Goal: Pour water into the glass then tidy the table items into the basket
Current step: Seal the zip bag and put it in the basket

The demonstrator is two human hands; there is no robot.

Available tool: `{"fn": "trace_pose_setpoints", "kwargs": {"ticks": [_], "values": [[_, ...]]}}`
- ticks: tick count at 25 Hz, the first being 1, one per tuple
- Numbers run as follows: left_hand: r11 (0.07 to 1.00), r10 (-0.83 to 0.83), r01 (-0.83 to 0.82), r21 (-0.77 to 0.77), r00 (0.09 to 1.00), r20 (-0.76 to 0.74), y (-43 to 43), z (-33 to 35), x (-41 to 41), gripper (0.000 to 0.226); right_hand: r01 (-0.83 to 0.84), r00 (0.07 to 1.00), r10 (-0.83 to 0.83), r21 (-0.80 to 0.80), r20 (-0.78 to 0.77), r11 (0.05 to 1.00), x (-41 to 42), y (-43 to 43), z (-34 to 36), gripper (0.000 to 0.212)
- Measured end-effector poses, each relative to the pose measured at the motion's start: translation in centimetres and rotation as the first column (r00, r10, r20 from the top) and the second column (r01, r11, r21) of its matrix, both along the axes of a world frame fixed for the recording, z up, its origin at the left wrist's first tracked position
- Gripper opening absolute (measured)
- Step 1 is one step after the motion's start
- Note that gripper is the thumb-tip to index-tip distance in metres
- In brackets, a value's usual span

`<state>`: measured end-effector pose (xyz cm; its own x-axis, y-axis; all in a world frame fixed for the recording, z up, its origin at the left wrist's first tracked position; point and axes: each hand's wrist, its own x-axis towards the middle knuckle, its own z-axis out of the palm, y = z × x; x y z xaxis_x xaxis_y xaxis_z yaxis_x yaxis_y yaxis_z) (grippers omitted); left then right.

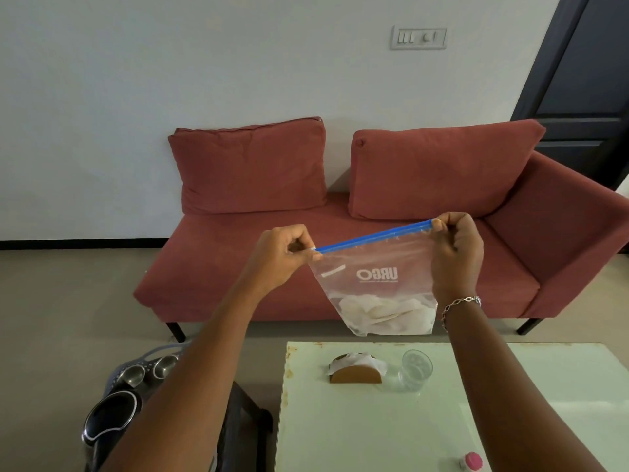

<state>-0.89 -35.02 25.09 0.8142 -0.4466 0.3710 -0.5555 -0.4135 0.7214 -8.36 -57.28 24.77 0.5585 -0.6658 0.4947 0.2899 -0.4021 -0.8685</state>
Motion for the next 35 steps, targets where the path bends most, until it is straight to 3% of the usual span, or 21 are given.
{"fn": "trace_pose_setpoints", "kwargs": {"ticks": [3, 5, 7, 10, 12, 15, 18, 24, 29, 32, 35], "values": [[0.993, -0.009, 0.002, -0.116, 0.998, -0.061, -0.1, 0.1, 0.2, 0.015, -0.042, 0.999, 0.041, 0.094, 0.010, 0.995, 0.4, 0.0, 0.0, 0.023], [0.954, -0.109, 0.031, -0.300, 0.962, -0.249, -0.1, -0.4, 0.0, 0.018, -0.151, 0.988, 0.140, 0.222, 0.068, 0.963, 0.6, 0.2, 0.4, 0.026], [0.943, -0.158, 0.028, -0.331, 0.915, -0.372, -0.4, -1.6, -0.5, 0.021, -0.287, 0.957, 0.254, 0.342, 0.139, 0.895, 0.8, 0.4, 1.1, 0.024], [0.912, -0.109, -0.058, -0.406, 0.920, -0.377, -0.7, -3.0, -1.0, 0.007, -0.367, 0.930, 0.332, 0.380, 0.157, 0.849, 1.1, 0.4, 1.6, 0.020], [0.862, -0.098, -0.118, -0.493, 0.916, -0.390, -0.5, -3.2, -0.8, 0.012, -0.471, 0.879, 0.458, 0.394, 0.134, 0.789, 1.1, 0.4, 0.8, 0.011], [0.832, -0.077, -0.145, -0.535, 0.925, -0.371, 0.7, -3.2, -0.3, 0.012, -0.610, 0.738, 0.674, 0.430, 0.002, 0.666, 1.0, 1.1, -1.8, 0.031], [0.830, -0.099, -0.126, -0.544, 0.925, -0.366, 2.7, -3.5, -0.1, 0.010, -0.610, 0.675, 0.721, 0.433, -0.153, 0.663, 1.6, 2.8, -4.6, 0.016], [0.928, -0.034, -0.127, -0.351, 0.909, -0.416, 10.9, -4.5, 1.8, 0.005, -0.635, 0.652, 0.699, 0.293, -0.295, 0.715, 5.3, 8.8, -7.1, 0.002], [0.969, 0.196, -0.239, -0.057, 0.893, -0.405, 19.8, -6.5, 4.5, 0.012, -0.692, 0.565, 0.618, 0.094, -0.546, 0.716, 9.9, 16.5, -11.0, 0.022], [0.956, 0.256, -0.293, -0.001, 0.838, -0.481, 25.1, -8.9, 6.1, 0.017, -0.709, 0.477, 0.621, 0.146, -0.622, 0.690, 12.7, 21.9, -13.9, 0.035], [0.931, 0.273, -0.366, -0.015, 0.721, -0.637, 30.1, -11.6, 6.9, 0.010, -0.731, 0.359, 0.678, 0.259, -0.641, 0.632, 14.8, 27.3, -16.6, 0.022]]}}
